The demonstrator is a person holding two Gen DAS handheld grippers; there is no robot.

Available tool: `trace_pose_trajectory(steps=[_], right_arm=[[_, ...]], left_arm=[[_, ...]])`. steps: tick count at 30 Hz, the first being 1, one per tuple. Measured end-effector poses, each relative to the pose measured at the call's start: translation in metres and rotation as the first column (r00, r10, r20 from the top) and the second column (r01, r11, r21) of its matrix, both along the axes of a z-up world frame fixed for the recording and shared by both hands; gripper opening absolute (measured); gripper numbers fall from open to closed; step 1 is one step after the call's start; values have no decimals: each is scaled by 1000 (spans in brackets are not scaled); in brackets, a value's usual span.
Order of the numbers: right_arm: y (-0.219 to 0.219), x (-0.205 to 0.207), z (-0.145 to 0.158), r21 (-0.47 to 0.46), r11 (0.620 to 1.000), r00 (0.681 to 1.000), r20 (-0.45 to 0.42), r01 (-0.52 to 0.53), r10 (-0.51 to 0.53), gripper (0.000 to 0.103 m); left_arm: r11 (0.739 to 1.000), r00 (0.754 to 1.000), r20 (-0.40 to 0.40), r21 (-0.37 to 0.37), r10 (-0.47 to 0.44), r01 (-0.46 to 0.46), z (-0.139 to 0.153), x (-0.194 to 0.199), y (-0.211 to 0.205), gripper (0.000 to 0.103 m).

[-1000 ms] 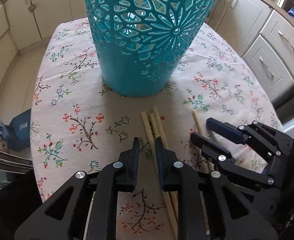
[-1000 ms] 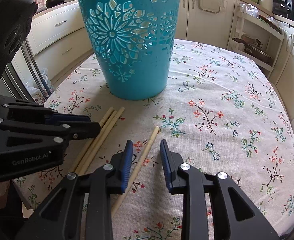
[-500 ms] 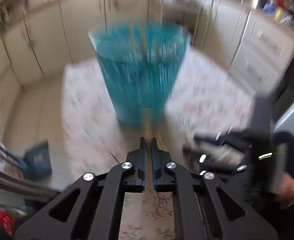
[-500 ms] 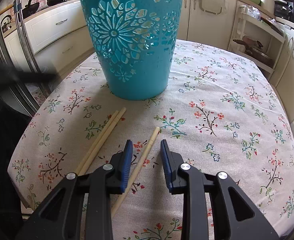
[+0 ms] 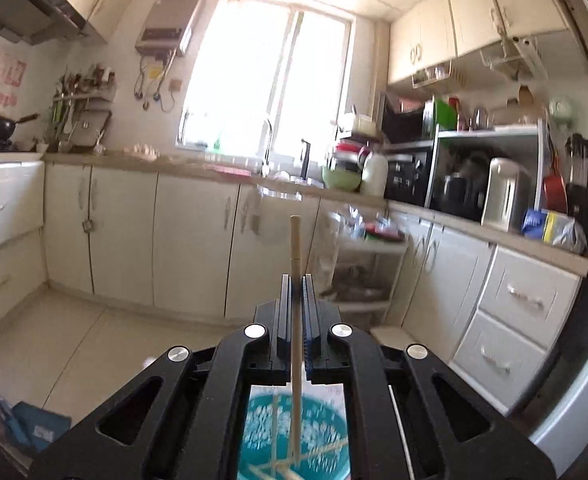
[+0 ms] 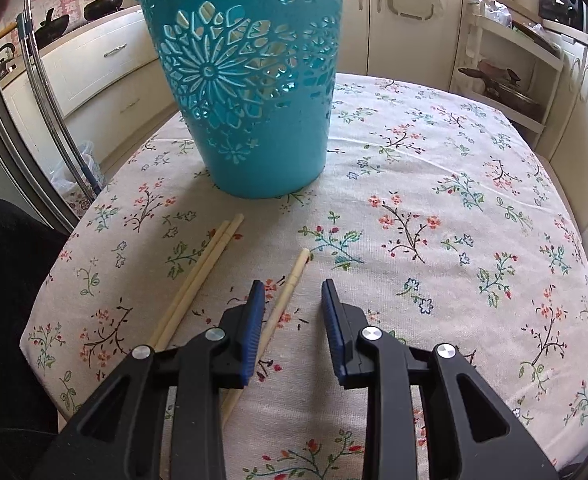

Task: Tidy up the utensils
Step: 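Carry the stick over the teal basket with the left tool and release it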

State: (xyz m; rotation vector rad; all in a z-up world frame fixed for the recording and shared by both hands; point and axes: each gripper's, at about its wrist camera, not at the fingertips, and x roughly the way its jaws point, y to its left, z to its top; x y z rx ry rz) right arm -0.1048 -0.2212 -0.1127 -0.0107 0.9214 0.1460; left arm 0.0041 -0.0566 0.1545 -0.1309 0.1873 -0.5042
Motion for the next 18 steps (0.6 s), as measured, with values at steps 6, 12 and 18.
trace_pose_trajectory(steps=[6,12,18], right_arm=[[-1,5,-1,-1,1000,1000,3,-1,1,31],[-5,5,0,6,1000,1000,-6,14,-14,31],[-8,7,0,5,1000,999,-16,30,-30,31]], left_arm=[[999,1000,13,51,-5,4,-13,7,-11,4],[977,992,-122,214,14,13,-67,15,-27,4],[964,979,-195,266,60,-6,-99,10,-15,16]])
